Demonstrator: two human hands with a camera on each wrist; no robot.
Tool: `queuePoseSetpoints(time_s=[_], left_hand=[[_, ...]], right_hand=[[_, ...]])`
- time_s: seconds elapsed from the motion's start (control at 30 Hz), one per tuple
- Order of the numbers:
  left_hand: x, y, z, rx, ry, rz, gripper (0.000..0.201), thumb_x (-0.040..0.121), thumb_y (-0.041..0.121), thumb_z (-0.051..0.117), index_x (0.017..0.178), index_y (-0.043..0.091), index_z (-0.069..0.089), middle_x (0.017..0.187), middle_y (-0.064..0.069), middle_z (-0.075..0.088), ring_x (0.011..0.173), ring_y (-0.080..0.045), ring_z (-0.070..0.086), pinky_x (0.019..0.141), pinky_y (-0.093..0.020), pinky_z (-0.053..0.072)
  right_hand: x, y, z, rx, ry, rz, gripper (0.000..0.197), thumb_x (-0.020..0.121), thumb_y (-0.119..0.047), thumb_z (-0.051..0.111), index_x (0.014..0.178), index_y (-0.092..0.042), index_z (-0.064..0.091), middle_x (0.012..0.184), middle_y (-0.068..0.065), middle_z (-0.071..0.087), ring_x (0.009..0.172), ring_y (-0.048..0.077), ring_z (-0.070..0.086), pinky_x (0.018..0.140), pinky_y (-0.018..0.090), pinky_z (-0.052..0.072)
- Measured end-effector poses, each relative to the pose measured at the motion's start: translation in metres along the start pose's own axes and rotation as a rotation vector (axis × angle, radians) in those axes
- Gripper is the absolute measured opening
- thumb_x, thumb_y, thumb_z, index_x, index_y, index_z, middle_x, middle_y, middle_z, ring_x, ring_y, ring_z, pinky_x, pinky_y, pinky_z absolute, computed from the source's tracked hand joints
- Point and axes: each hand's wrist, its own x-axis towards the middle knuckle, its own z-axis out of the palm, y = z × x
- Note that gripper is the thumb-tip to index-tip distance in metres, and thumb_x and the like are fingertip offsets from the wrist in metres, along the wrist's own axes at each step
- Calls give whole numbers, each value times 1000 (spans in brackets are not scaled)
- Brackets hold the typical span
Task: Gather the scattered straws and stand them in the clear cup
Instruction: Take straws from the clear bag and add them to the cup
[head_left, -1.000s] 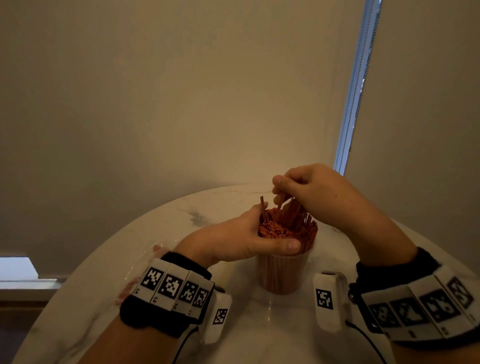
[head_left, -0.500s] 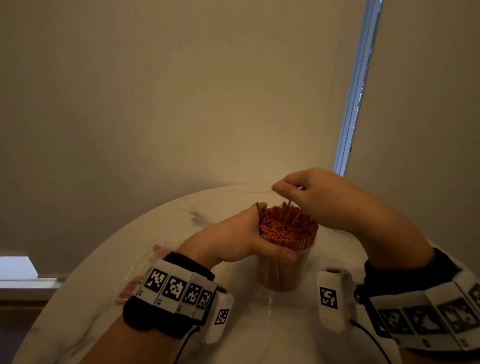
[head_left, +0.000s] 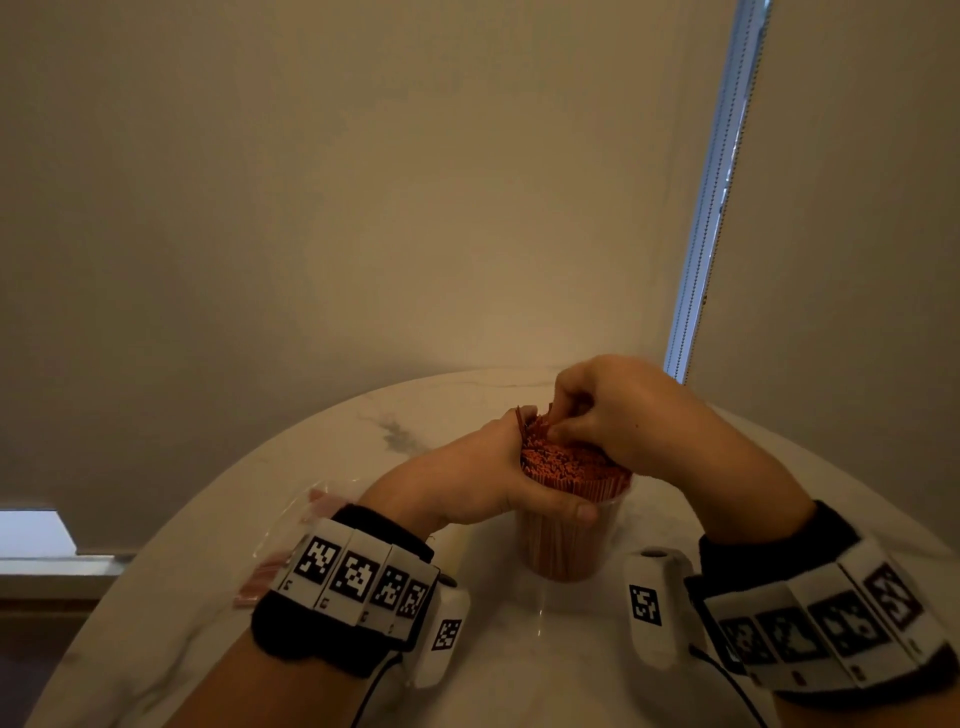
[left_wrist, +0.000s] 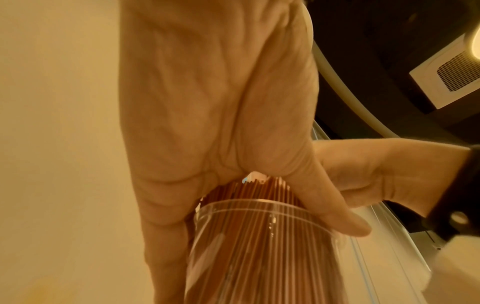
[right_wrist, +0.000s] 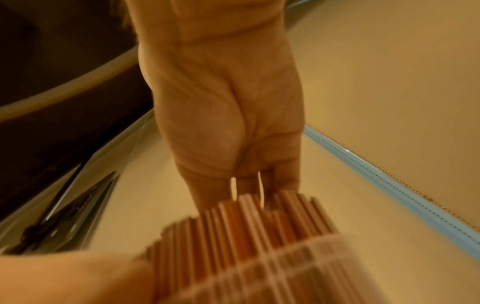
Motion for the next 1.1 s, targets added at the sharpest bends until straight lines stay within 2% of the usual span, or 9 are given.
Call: queuePoseSetpoints(time_s=[0.07,0.2,0.37,0.5,0.57,0.73,0.93,1.0,1.1], left_hand=[[2,-3,-1,5,6,-20,96,55,37,97,137,23,49,130,-1,67,123,-18,63,108,-44,50],[1,-2,-1,6,8,-41,112,54,39,99,147,19,40,136,-1,63,127,-19,60,110,-43,48],[-1,2,1,-9,-55,41,73,74,7,90,137,20,56,124,2,71,118,-11,66,97,-27,55],[0,-4,-3,101,19,-83,132,50,48,98,157,23,25,139,4,61,128,-13,58,110,-37,48],[1,-6,-4,151,23,-134,149,45,60,96,162,24,11,147,4,53,134,-14,52,114,-38,43],[3,-7,-3,151,33,-152,146,44,60,97,161,25,16,143,7,55,131,-13,54,112,-37,46],[1,-4,-3,154,29,-169,146,53,55,97,163,21,6,138,15,54,128,-5,52,110,-26,42],[1,-4,-3,142,28,-172,143,57,50,98,163,21,6,132,20,56,124,-1,53,103,-20,42],[1,-4,-2,150,38,-178,140,59,48,98,163,21,7,136,15,55,126,-5,53,104,-21,42]], right_hand=[[1,5,0,-5,-81,27,5,85,-31,75,82,-28,73,85,-10,70,83,10,65,71,30,57],[0,6,-5,110,48,-32,17,93,-50,60,95,-36,71,93,-16,67,87,3,63,72,26,52],[-1,-3,7,175,-145,-135,10,85,-41,73,94,-39,70,93,-19,70,85,-1,65,74,25,53],[2,0,6,238,140,-118,10,89,-24,72,89,-32,65,72,-12,72,61,0,67,60,19,48],[2,2,3,205,249,-104,11,87,-25,73,86,-32,66,70,-12,71,63,0,67,61,22,52],[1,6,2,-30,-131,-7,9,90,-36,68,89,-32,76,88,-11,69,84,10,64,76,33,57],[-4,16,-22,15,50,35,27,96,-52,55,99,-31,72,96,-14,70,90,7,64,72,29,46],[-8,23,-28,-94,-63,118,31,93,-51,59,104,-25,72,99,-9,70,88,9,63,76,30,47],[-10,22,-26,-96,-217,139,9,89,-29,73,97,-25,74,86,-8,73,73,5,69,68,22,52]])
